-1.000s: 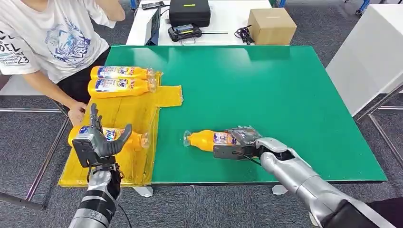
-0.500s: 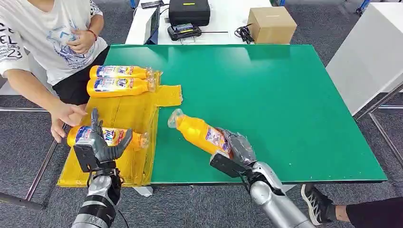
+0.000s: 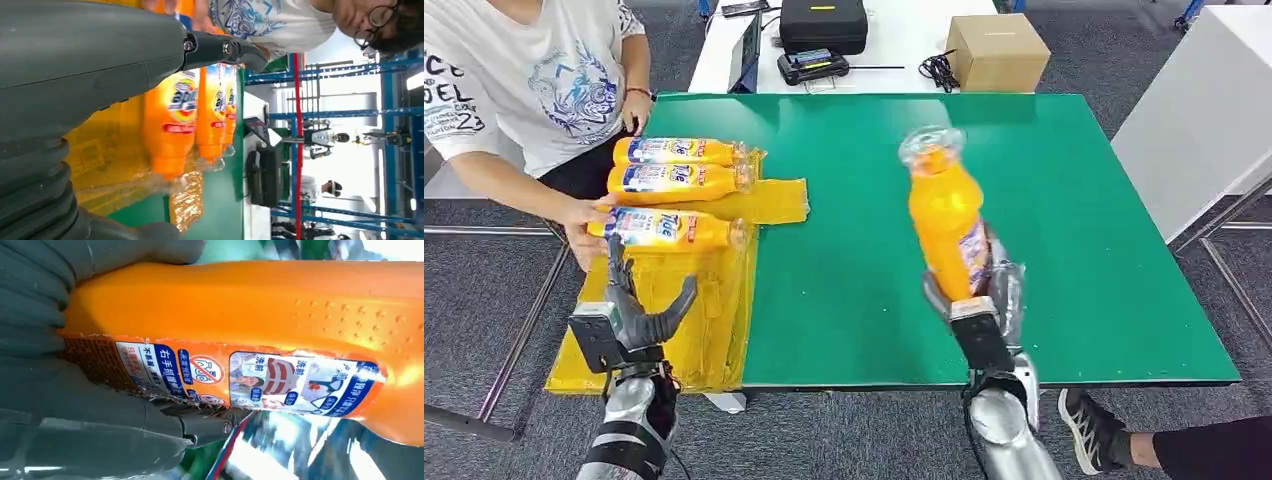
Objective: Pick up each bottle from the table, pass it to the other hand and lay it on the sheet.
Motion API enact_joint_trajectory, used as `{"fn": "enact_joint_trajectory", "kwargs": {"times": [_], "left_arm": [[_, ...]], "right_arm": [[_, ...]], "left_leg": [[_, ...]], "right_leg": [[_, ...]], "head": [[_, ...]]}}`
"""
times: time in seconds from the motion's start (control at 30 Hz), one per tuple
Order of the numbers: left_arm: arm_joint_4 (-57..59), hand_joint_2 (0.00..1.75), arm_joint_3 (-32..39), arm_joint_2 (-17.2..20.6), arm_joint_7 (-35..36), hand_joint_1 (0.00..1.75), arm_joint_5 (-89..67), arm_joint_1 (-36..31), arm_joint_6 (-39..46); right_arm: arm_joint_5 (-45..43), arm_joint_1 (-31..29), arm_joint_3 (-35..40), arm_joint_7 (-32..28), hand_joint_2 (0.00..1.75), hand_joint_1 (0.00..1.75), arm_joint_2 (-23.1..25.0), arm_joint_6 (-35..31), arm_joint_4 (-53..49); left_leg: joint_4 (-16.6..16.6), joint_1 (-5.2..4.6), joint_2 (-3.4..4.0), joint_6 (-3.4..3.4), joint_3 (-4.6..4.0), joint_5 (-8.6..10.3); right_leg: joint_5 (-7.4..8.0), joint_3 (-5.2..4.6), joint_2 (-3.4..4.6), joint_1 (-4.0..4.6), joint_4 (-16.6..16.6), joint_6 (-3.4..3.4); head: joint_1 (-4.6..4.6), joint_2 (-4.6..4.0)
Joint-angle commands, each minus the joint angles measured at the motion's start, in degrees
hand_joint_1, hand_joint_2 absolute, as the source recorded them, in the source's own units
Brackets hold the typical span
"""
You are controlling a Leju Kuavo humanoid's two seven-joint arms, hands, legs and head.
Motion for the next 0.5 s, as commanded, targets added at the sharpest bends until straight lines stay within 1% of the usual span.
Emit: {"fn": "enact_joint_trajectory", "kwargs": {"times": [0.03,0.07,0.1,0.17,0.23,0.3,0.37,0.4,0.47,0.5], "left_arm": [[-1.18,1.75,-4.62,-0.98,7.23,0.0,8.61,1.18,-12.2],[-1.55,1.75,-6.72,-0.9,9.28,0.0,10.38,1.68,-15.49],[-1.66,1.75,-7.66,-0.88,10.0,0.0,10.9,1.9,-16.46],[-1.62,1.75,-11.29,-0.53,14.0,0.0,14.96,2.5,-21.75],[-1.09,1.75,-14.53,0.14,17.74,0.0,19.51,2.88,-26.74],[-0.64,1.75,-17.69,1.14,19.67,0.0,22.28,3.24,-30.29],[-0.58,1.75,-17.92,1.09,19.68,0.0,22.27,3.41,-30.25],[-0.58,1.75,-17.92,1.09,19.68,0.0,22.27,3.41,-30.25],[-0.72,1.75,-19.8,2.01,20.73,0.0,23.63,3.42,-32.19],[-0.99,1.75,-20.61,2.04,20.48,0.0,23.43,3.5,-32.15]], "right_arm": [[-2.44,3.85,-8.42,-4.1,1.75,1.75,5.32,1.26,-1.61],[-1.87,4.0,-8.41,-4.73,1.75,1.75,5.44,1.38,0.19],[-1.31,4.06,-8.29,-5.24,1.75,1.75,5.44,1.26,1.04],[0.5,4.33,-7.79,-6.82,1.75,1.75,5.98,1.11,4.7],[2.66,4.05,-6.13,-8.49,1.75,1.75,6.35,0.81,8.9],[4.16,3.55,-4.02,-9.78,1.75,1.75,6.94,0.68,12.75],[4.42,3.7,-3.69,-10.15,1.75,1.75,7.37,0.31,13.07],[4.42,3.7,-3.69,-10.15,1.75,1.75,7.37,0.31,13.07],[4.85,3.08,-1.92,-10.38,1.75,1.75,7.18,0.72,14.61],[4.99,2.83,-0.81,-10.44,1.75,1.75,7.36,1.07,15.71]], "left_leg": [[0.02,0.07,-0.04,-0.09,0.15,-0.09],[-0.02,0.05,-0.04,-0.06,0.11,-0.05],[0.03,0.1,-0.05,-0.11,0.22,-0.12],[-0.04,0.04,-0.06,-0.06,0.11,-0.03],[-0.06,0.1,-0.03,-0.08,0.21,-0.07],[-0.1,0.12,0.07,-0.11,0.32,-0.11],[-0.09,0.07,0.09,-0.09,0.2,-0.07],[-0.09,0.12,0.12,-0.13,0.31,-0.12],[-0.08,0.07,0.13,-0.1,0.19,-0.08],[-0.09,0.12,0.19,-0.14,0.32,-0.14]], "right_leg": [[-0.08,0.18,-0.07,0.08,-0.02,-0.11],[-0.05,0.13,-0.07,0.05,-0.04,-0.09],[-0.12,0.28,-0.09,0.11,-0.03,-0.15],[-0.04,0.15,-0.09,0.04,-0.08,-0.08],[-0.05,0.27,-0.06,0.1,-0.14,-0.11],[-0.05,0.36,0.03,0.13,-0.18,-0.14],[-0.03,0.22,0.05,0.08,-0.12,-0.11],[-0.06,0.34,0.07,0.13,-0.16,-0.16],[-0.03,0.21,0.1,0.08,-0.11,-0.12],[-0.06,0.32,0.15,0.13,-0.14,-0.17]], "head": [[-0.02,0.0],[0.0,0.0],[0.0,0.0],[-0.02,0.0],[0.0,0.0],[0.0,0.0],[0.0,0.0],[0.0,0.0],[0.0,0.0],[-0.02,0.0]]}}
